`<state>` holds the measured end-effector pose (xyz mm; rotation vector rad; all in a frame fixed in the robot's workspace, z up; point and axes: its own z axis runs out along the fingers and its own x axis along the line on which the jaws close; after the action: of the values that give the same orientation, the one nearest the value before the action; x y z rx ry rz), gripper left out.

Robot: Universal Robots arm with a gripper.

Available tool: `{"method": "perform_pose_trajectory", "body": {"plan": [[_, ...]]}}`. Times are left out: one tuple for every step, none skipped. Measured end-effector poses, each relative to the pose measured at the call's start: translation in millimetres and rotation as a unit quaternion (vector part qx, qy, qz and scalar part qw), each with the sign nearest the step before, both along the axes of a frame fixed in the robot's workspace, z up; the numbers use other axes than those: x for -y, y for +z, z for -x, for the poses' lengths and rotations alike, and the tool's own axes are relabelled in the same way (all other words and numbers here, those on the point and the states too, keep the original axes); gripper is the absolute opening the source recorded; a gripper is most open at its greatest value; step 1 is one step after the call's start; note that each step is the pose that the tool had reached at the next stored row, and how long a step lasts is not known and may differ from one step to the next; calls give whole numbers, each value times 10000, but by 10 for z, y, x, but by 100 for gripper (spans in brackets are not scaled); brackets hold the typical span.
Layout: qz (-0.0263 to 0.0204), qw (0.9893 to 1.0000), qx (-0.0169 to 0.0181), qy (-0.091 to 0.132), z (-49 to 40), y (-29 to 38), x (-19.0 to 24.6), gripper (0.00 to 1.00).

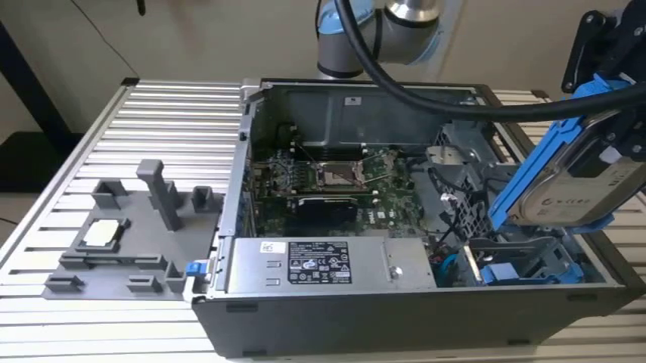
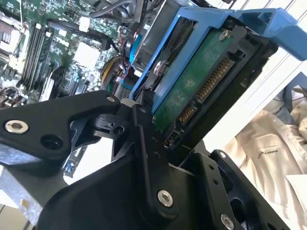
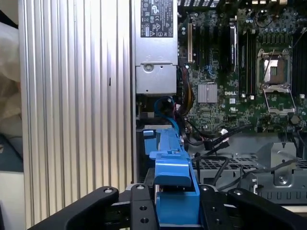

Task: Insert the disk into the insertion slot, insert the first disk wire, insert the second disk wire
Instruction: 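Insert the disk into the insertion slot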

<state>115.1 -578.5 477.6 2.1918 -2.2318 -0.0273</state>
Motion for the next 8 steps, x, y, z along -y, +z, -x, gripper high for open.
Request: {"method": "perform_pose_trajectory", "body": {"plan": [[0,10000,6,0,0,-13,0,33],[0,10000,12,0,0,-23,0,33],[0,10000,18,0,0,-32,0,33],[0,10000,22,0,0,-40,0,33],[-2,10000,27,0,0,-48,-1,33],[-3,10000,33,0,0,-54,-1,33],[-4,10000,38,0,0,-60,-1,33],[-6,10000,43,0,0,-66,-1,33]]}}
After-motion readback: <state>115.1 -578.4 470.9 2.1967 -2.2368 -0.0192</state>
